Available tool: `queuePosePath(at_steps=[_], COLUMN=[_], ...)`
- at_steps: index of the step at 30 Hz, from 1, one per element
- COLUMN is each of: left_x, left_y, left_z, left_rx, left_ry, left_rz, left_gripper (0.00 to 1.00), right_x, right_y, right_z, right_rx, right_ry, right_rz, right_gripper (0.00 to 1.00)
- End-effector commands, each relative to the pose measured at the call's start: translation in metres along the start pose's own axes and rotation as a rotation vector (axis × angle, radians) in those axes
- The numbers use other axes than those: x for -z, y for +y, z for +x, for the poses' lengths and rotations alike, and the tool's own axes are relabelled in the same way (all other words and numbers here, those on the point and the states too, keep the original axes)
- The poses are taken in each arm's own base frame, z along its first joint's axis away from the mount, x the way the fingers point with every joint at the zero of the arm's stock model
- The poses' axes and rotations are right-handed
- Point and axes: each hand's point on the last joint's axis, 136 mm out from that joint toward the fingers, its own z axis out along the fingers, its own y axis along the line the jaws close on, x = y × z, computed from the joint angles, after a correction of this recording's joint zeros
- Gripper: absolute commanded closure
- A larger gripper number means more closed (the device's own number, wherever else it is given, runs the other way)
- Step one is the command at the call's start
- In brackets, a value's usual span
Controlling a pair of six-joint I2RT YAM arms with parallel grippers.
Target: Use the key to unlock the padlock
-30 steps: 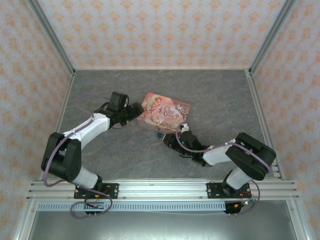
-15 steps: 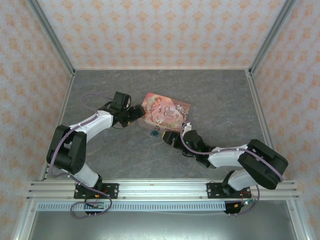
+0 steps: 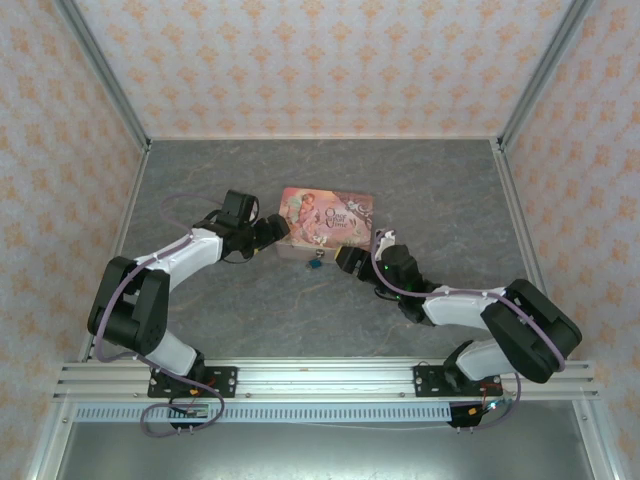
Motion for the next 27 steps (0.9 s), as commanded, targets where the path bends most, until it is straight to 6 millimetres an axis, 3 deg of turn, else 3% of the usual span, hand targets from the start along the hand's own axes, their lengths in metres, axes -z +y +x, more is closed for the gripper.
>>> queuePosePath(at_steps=[1,7,16,27], left_x=[-0.003,0.003,0.017,0.025], left_y=[0.038,0.048,0.049,0.042], left_z=[0.036,0.057,0.078,0.070], left_rx=[0.005,0.010,0.021,0.031], left_ry=[0.107,0.134,0.127,0.084], left_rz=[-0.106,-0.117,-0.117,-0.109], left_gripper=[0.16,0.16,0.15,0.16], right_x=[-0.005,-0.016,-0.034,-0.007], right_y=[0.009,0.008,0.031,0.024], right_z=[-0.015,-0.033,-0.046,-0.029], right_rx=[0.080,0.122,0.190,0.228], right_ry=[-0.009,-0.030,-0.061,-0.044], right_rz=[-0.029,-0.088,-0.218,-0.228], right_gripper=[0.27,0.26,0.25,0.19])
